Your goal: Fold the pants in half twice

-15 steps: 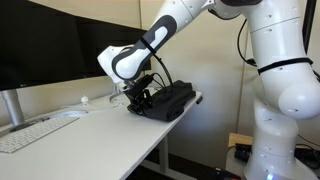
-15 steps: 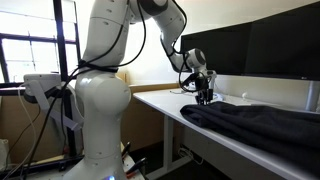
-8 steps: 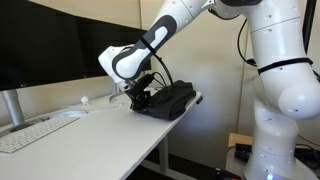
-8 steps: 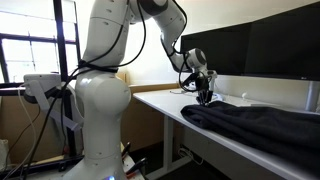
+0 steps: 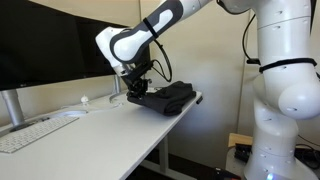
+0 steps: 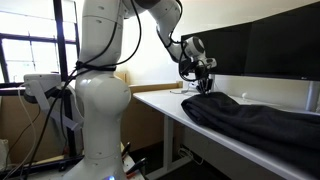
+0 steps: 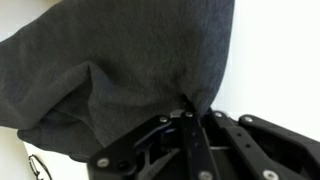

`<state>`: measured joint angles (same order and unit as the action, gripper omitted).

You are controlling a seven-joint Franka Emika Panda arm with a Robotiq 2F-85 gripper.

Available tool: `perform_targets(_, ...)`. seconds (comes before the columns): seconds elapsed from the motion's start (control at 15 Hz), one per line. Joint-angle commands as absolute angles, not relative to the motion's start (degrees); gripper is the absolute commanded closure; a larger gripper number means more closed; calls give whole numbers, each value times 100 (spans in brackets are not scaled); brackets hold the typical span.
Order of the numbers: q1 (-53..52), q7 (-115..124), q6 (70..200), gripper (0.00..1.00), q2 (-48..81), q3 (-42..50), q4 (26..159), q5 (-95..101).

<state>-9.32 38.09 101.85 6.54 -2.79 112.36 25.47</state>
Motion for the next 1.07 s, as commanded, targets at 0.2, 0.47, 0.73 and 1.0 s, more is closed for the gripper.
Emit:
perform_targets(0.2, -555, 2753, 9715, 94, -149, -177, 11027, 2148)
perform_targets(0.47, -155, 2029, 9512, 94, -341, 111, 10807, 1885)
perform_targets(0.73, 260, 1287, 9349, 94, -348, 461, 10495, 1719)
perform_targets(1.0, 669, 537, 9180, 94, -207, 867, 10104, 1550)
